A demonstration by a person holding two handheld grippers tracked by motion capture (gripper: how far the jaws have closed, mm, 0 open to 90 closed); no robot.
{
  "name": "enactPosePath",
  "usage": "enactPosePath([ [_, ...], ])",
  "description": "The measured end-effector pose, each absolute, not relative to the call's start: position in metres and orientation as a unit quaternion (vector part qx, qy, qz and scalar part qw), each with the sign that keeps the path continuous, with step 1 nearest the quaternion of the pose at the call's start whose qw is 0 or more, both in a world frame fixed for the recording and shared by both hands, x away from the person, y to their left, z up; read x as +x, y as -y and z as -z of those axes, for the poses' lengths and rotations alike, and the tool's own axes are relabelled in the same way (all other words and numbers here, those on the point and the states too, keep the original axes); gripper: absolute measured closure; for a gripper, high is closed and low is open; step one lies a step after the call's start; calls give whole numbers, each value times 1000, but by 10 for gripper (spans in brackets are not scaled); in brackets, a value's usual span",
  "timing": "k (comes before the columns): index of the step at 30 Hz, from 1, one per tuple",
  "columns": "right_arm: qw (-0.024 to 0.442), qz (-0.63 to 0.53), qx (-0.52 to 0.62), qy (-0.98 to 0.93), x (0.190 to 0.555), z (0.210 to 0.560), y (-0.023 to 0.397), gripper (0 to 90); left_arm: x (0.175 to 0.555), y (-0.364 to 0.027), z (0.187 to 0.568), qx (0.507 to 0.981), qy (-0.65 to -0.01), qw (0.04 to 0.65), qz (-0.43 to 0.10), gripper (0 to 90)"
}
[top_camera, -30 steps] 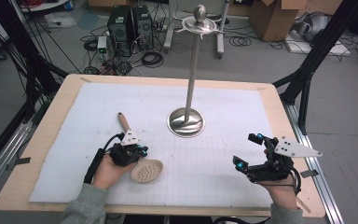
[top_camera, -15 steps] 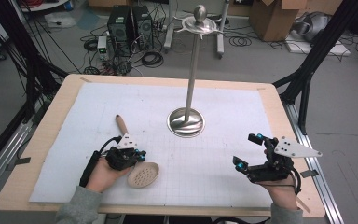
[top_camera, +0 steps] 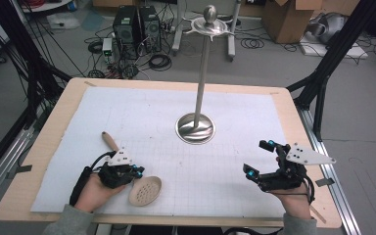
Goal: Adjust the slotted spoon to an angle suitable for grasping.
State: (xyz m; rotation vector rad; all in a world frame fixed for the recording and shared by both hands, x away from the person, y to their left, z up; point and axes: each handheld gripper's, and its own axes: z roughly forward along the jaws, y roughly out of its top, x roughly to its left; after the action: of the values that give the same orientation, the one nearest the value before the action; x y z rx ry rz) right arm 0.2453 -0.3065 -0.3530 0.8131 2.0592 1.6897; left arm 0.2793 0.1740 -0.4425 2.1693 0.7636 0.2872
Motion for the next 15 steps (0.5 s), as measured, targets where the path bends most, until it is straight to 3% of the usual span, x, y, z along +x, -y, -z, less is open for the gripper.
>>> enactPosePath([
  [9,179,-599,283,-728,246,352,305,11,268,-190,444,852,-307,412,-100,897],
  [15,178,-601,278,-727,246,350,304,11,265,-204,435,824,-320,444,-147,896],
])
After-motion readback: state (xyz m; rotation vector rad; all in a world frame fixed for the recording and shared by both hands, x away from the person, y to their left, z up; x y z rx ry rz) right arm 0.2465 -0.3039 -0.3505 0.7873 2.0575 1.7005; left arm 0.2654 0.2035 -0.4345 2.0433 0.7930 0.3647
